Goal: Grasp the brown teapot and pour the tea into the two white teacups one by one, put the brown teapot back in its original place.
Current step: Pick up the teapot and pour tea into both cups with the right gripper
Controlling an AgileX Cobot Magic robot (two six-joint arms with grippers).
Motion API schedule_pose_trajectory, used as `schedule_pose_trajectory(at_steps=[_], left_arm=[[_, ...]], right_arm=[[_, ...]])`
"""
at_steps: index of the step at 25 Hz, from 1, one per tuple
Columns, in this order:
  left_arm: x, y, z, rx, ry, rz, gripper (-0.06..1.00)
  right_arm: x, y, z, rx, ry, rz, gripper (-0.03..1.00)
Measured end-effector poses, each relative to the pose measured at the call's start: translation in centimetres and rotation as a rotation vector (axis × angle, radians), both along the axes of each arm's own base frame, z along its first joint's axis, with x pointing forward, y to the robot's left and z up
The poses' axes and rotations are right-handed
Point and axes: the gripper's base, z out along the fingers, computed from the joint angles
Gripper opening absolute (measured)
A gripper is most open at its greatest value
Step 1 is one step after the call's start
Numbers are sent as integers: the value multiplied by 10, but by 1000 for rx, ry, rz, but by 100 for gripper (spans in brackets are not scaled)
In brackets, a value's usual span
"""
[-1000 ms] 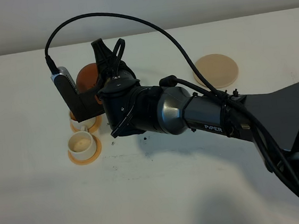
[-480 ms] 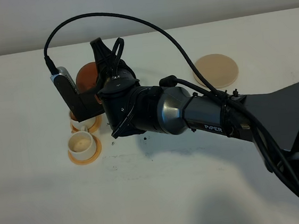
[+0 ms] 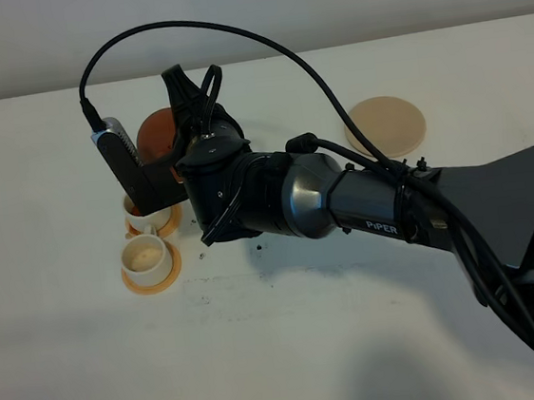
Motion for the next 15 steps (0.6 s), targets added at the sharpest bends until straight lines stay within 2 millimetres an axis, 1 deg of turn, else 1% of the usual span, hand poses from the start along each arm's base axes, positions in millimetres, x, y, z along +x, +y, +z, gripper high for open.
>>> schedule_pose_trajectory(at_steps=[9, 15], left_arm=[[0, 0, 0, 0, 0, 0, 27], [0, 0, 0, 0, 0, 0, 27]], right_arm=[[0, 0, 0, -6, -5, 4, 9], [4, -5, 0, -8, -6, -9, 9]])
